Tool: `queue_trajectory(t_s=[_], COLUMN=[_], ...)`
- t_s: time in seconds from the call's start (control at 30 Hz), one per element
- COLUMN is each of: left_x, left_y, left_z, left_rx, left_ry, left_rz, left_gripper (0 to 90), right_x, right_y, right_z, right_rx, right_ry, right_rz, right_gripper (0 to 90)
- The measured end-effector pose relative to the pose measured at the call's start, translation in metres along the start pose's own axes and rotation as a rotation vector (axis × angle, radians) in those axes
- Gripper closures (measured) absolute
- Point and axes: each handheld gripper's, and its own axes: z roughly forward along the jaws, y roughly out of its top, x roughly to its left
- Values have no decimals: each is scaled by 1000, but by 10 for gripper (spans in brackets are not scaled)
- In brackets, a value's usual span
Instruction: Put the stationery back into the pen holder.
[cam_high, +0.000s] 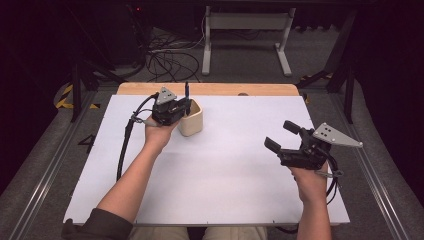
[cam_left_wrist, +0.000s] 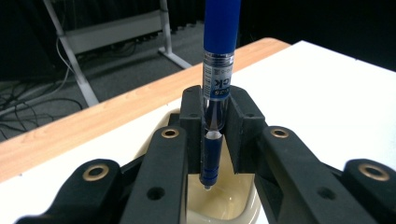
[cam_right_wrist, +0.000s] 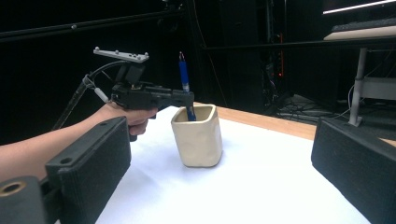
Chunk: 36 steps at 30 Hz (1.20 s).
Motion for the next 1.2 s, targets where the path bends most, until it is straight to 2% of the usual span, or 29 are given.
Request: queue_trajectory(t_s=[0.33, 0.6, 0.9, 1.07, 1.2], left_x=[1, 0, 0, 1, 3], left_y=[-5, -8, -9, -11, -12], left_z=[6, 10, 10, 9, 8], left_rx=[43, 64, 69, 47, 44], left_ry=[-4, -9, -2, 6, 9], left_rz=[-17, -12, -14, -32, -32], left_gripper=[786, 778, 753, 706, 671], right_x=[0, 0, 0, 0, 0], right_y=[0, 0, 0, -1, -1], right_z=[0, 1, 1, 1, 2], right_rx=[5, 6, 11, 15, 17], right_ry=[0, 2, 2, 2, 3], right_rz=[2, 6, 8, 6, 3], right_gripper=[54, 54, 55, 54, 54])
